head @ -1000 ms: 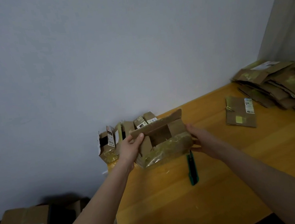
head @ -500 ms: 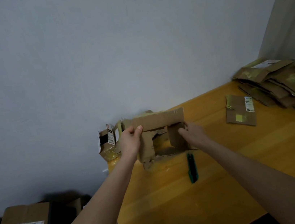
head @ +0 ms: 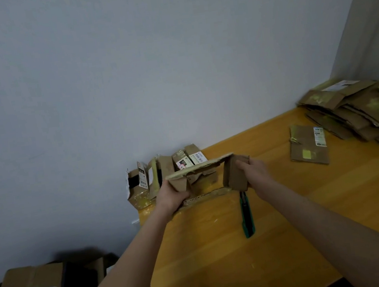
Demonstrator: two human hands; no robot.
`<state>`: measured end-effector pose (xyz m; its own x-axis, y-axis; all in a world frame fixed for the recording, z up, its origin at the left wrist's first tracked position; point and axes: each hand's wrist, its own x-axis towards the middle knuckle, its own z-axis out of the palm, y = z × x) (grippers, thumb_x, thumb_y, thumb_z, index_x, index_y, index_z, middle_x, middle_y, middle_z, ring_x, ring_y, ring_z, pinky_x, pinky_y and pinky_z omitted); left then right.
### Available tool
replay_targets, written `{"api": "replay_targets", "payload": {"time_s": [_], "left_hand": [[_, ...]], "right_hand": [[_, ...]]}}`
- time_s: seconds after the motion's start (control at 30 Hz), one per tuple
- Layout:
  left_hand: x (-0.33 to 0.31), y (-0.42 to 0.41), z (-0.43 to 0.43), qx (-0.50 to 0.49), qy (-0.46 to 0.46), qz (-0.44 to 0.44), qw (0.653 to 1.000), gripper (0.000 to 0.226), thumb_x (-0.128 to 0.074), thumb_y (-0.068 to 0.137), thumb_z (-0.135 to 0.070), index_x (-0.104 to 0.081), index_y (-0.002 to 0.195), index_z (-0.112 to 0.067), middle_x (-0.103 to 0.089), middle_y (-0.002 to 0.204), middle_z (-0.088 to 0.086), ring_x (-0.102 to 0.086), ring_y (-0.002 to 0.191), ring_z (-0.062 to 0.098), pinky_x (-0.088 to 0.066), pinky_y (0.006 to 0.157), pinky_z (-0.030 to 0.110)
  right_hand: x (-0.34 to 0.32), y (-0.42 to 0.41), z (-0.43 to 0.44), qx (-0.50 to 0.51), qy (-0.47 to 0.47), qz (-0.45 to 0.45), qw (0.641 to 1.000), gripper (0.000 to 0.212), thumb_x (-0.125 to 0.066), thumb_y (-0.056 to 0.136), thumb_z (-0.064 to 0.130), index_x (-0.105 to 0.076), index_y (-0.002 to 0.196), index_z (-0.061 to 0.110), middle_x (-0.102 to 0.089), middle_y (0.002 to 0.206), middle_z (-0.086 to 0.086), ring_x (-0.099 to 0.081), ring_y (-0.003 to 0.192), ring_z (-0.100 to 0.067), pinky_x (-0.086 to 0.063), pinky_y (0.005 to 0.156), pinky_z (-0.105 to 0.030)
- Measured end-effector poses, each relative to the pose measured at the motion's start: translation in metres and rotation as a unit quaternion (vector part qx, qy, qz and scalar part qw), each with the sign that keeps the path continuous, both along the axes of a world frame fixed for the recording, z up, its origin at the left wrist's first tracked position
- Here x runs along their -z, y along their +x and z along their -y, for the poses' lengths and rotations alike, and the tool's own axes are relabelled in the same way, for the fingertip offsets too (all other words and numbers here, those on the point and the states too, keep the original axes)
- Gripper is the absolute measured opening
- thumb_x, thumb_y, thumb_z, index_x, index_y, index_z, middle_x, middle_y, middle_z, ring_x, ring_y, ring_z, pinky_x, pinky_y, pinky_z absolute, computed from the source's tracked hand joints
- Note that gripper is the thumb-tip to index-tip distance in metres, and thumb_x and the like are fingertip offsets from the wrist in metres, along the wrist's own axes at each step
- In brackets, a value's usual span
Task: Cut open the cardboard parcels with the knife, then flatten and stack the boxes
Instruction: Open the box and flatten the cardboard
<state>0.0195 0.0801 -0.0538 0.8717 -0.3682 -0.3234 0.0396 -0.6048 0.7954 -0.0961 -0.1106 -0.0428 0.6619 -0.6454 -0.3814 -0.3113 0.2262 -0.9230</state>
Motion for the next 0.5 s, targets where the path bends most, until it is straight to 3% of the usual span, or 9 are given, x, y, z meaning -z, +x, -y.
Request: {"api": "replay_targets", "payload": {"time_s": [0.07,0.13,0.23,0.3,0.43,0.5], "left_hand": [[-0.002,0.001,-0.008,0.053,-0.025,-0.046,0.997,0.057,-0.069,0.081,-0.005,-0.045,0.132,-0.013,-0.064,0.103,0.014,-0.066,0.087,0.028,-0.058,0.081,0.044],[-0.005,0.004,-0.015,0.101,-0.041,-0.065,0.992,0.050,-0.064,0.086,-0.005,-0.046,0.132,-0.014,-0.063,0.101,0.013,-0.067,0.082,0.024,-0.059,0.077,0.039],[-0.013,0.005,-0.023,0.120,-0.080,-0.097,0.985,0.033,-0.053,0.094,-0.007,-0.052,0.126,-0.017,-0.064,0.102,0.011,-0.064,0.082,0.022,-0.059,0.068,0.032],[-0.015,0.009,-0.027,0.099,-0.144,-0.146,0.974,0.028,-0.047,0.097,-0.009,-0.062,0.121,-0.012,-0.064,0.101,0.011,-0.061,0.084,0.026,-0.058,0.068,0.036],[-0.013,0.019,-0.036,0.077,-0.180,-0.137,0.971,0.024,-0.057,0.093,-0.024,-0.074,0.108,-0.015,-0.066,0.113,0.020,-0.058,0.091,0.034,-0.049,0.079,0.045],[-0.013,0.022,-0.039,0.066,-0.182,-0.115,0.974,0.018,-0.062,0.091,-0.020,-0.077,0.101,-0.018,-0.071,0.104,0.013,-0.057,0.084,0.029,-0.049,0.077,0.039]], "right_hand": [[0.002,-0.001,0.004,0.012,0.027,0.005,1.000,0.007,-0.053,0.098,0.022,-0.054,0.092,0.020,-0.057,0.103,-0.011,-0.056,0.105,-0.034,-0.049,0.094,-0.057],[0.003,-0.002,0.007,0.018,0.057,0.017,0.998,0.004,-0.054,0.098,0.021,-0.056,0.098,0.018,-0.058,0.103,-0.011,-0.057,0.105,-0.034,-0.049,0.094,-0.057],[0.003,-0.001,0.014,0.054,0.115,0.052,0.991,0.019,-0.053,0.099,0.017,-0.053,0.116,0.009,-0.058,0.099,-0.010,-0.058,0.098,-0.028,-0.053,0.086,-0.049],[0.003,-0.003,0.019,0.089,0.162,0.087,0.979,0.020,-0.051,0.099,0.014,-0.048,0.119,0.009,-0.058,0.097,-0.009,-0.058,0.091,-0.024,-0.053,0.073,-0.039],[0.004,-0.006,0.023,0.108,0.233,0.119,0.959,0.019,-0.047,0.100,0.013,-0.046,0.119,0.009,-0.058,0.098,-0.010,-0.057,0.087,-0.022,-0.050,0.067,-0.036],[0.003,-0.009,0.025,0.102,0.283,0.137,0.944,0.021,-0.042,0.101,0.021,-0.050,0.114,0.007,-0.058,0.098,-0.012,-0.058,0.087,-0.026,-0.050,0.073,-0.039]]}}
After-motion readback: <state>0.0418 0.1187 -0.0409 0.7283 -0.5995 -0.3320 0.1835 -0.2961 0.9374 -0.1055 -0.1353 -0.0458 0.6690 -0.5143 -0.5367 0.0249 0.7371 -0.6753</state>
